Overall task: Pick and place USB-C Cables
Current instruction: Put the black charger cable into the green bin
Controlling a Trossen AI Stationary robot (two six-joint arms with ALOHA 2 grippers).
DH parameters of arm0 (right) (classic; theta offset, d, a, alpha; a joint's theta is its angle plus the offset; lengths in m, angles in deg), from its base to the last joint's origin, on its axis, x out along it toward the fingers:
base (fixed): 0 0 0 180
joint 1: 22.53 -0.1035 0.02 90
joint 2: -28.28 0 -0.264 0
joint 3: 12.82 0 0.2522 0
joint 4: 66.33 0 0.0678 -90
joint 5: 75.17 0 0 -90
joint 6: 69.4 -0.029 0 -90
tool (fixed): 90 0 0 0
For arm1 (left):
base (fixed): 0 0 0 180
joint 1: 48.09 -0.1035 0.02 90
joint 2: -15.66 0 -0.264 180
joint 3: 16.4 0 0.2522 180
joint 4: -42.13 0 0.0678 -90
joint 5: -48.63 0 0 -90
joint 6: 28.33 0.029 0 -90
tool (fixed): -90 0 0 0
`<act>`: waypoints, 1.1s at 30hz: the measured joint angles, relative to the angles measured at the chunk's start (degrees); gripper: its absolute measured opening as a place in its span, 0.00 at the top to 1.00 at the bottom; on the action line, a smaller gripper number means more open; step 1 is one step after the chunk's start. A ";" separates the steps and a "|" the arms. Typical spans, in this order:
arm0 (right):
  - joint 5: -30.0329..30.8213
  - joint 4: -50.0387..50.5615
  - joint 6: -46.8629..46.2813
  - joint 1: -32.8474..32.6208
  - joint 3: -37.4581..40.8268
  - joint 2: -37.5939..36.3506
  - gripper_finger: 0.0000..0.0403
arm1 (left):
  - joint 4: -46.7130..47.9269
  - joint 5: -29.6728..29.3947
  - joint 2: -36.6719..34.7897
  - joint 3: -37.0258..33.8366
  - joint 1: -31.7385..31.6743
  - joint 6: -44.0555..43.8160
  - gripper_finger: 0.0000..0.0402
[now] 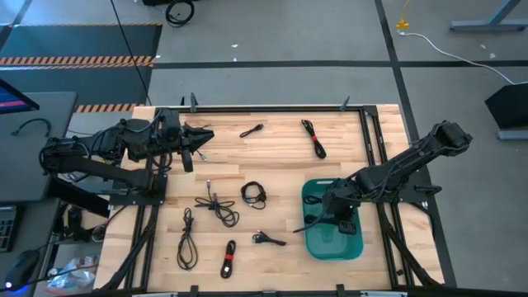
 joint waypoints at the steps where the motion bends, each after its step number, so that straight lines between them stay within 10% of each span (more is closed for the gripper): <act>1: 0.00 0.27 0.02 0.00 0.00 0.00 0.68 | 0.00 0.00 -0.01 0.00 0.01 0.00 0.90; 33: 4.36 4.38 -2.12 0.22 0.00 0.00 0.58 | 0.02 0.00 0.01 0.00 0.00 0.02 0.90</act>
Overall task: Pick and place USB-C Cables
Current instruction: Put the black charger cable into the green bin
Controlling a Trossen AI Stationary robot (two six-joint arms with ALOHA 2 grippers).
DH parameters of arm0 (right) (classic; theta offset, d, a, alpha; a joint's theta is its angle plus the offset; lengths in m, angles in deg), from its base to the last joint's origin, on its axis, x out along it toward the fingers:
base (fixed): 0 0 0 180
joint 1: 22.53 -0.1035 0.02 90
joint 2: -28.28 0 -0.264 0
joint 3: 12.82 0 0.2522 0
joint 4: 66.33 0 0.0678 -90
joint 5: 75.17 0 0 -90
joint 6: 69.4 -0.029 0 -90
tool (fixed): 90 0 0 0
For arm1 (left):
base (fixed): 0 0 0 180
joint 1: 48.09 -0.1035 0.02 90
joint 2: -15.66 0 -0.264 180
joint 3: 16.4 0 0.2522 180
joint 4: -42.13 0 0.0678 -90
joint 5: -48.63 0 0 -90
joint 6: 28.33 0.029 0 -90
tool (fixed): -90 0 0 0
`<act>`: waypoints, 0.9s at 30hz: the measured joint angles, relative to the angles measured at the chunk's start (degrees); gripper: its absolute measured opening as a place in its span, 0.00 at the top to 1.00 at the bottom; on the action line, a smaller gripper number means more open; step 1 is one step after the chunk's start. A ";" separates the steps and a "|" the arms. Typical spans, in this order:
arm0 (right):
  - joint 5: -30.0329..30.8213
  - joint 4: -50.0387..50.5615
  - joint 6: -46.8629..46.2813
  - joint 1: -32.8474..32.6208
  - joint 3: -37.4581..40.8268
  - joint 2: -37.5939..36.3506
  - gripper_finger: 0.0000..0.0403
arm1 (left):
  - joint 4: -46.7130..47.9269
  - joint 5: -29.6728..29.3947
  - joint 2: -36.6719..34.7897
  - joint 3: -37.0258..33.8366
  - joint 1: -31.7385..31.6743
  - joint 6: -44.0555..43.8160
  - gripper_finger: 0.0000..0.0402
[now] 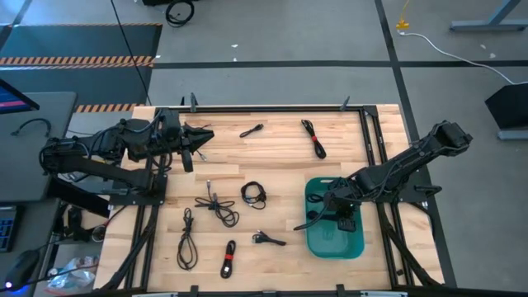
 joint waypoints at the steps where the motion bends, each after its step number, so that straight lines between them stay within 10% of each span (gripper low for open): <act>1: -0.05 0.01 0.01 0.00 0.00 0.00 0.58 | 0.00 0.00 -0.01 0.00 0.00 0.00 0.90; 27: -9.92 -20.25 -12.21 5.40 -3.04 0.00 0.58 | 0.68 0.02 0.01 0.00 0.00 0.11 0.90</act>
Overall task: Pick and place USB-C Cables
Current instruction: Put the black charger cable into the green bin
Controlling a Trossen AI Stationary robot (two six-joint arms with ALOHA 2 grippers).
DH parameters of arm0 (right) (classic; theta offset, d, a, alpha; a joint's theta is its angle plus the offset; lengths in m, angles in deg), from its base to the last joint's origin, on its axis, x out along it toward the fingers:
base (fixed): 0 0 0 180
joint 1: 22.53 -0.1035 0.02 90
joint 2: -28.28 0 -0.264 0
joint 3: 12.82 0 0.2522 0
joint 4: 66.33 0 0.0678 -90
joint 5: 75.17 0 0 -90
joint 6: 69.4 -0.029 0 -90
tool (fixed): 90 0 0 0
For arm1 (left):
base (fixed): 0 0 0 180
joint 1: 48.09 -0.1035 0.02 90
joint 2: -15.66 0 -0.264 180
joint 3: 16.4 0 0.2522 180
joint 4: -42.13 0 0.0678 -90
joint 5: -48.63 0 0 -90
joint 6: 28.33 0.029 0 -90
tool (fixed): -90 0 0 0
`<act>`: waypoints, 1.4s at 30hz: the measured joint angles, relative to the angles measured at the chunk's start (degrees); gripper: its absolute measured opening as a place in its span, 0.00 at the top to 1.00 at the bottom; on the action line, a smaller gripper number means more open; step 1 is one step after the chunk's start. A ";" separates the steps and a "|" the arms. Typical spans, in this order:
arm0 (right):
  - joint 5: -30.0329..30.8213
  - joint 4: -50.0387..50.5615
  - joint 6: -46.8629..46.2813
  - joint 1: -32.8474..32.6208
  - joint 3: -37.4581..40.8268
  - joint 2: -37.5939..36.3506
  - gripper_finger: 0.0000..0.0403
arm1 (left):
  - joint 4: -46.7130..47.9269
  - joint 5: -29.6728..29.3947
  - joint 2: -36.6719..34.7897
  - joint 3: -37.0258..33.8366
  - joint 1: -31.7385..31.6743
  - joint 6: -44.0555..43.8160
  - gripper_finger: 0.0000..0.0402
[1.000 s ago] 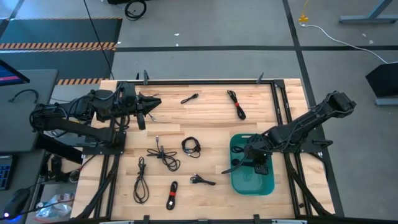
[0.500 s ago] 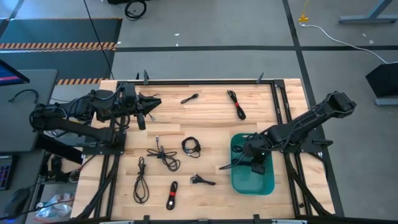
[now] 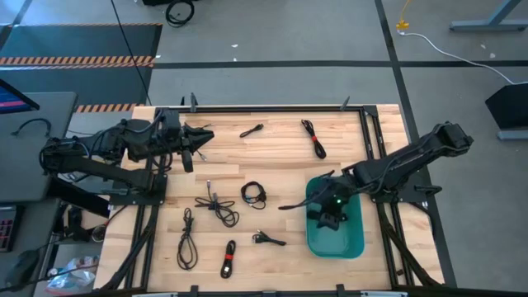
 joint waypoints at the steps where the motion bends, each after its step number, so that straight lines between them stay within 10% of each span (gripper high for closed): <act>1: 0.85 0.05 0.98 0.07 -1.27 0.00 0.59 | 0.46 -0.01 -0.02 0.00 -0.01 0.00 0.90; 13: 21.93 21.14 20.10 3.80 -22.79 -0.04 0.60 | 3.59 0.00 0.00 0.00 0.00 -1.05 0.90; 27: 22.90 43.70 23.55 14.51 -23.61 0.33 0.60 | 6.39 0.02 -0.01 0.00 -0.01 -1.06 0.90; 42: 12.45 19.57 26.14 19.10 -23.61 0.33 0.60 | 8.61 10.31 12.47 -0.01 1.24 -5.44 0.90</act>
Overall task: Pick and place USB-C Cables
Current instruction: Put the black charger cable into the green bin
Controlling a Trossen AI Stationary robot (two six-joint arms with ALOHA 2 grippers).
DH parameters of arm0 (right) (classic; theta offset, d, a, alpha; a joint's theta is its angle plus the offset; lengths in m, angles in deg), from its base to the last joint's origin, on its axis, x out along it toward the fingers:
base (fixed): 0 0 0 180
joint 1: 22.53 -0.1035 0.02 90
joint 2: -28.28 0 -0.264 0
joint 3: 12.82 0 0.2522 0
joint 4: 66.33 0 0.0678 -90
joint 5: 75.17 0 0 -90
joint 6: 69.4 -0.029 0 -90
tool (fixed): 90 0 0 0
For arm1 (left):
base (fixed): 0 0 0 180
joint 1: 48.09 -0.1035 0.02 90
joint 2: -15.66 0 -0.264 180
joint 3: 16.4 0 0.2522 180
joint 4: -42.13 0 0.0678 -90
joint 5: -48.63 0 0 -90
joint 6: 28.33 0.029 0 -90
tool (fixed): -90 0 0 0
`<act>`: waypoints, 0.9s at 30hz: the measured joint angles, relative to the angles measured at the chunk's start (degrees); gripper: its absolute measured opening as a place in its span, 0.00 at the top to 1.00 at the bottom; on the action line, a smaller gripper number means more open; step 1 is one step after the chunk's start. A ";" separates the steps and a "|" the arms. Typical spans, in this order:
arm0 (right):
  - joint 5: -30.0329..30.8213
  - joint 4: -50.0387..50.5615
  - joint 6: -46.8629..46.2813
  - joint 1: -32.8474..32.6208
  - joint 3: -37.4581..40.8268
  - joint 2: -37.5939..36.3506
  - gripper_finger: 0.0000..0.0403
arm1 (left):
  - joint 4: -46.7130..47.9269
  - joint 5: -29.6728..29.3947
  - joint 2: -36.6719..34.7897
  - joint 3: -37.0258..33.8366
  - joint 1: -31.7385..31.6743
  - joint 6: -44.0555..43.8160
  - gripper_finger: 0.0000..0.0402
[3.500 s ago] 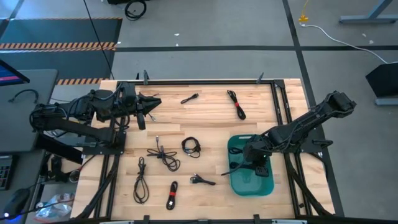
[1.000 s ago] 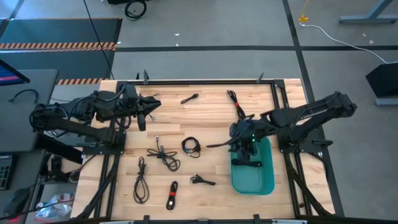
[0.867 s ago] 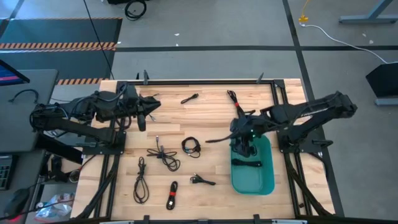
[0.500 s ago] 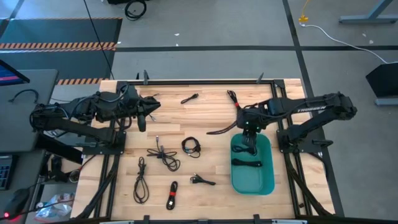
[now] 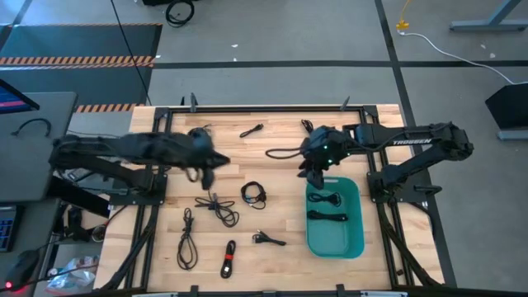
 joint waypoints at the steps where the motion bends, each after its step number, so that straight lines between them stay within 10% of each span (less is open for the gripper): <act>1: -0.81 -1.48 0.02 0.06 0.00 0.00 0.60 | -0.80 0.60 2.14 0.01 0.32 -0.05 0.90; 19: -15.35 -26.88 -0.85 5.36 0.07 -7.12 0.60 | -15.45 14.30 27.33 0.00 12.36 3.44 0.89; 27: -18.70 -32.08 -1.73 10.37 0.04 -13.55 0.60 | -16.35 14.27 32.95 4.44 15.25 4.30 0.72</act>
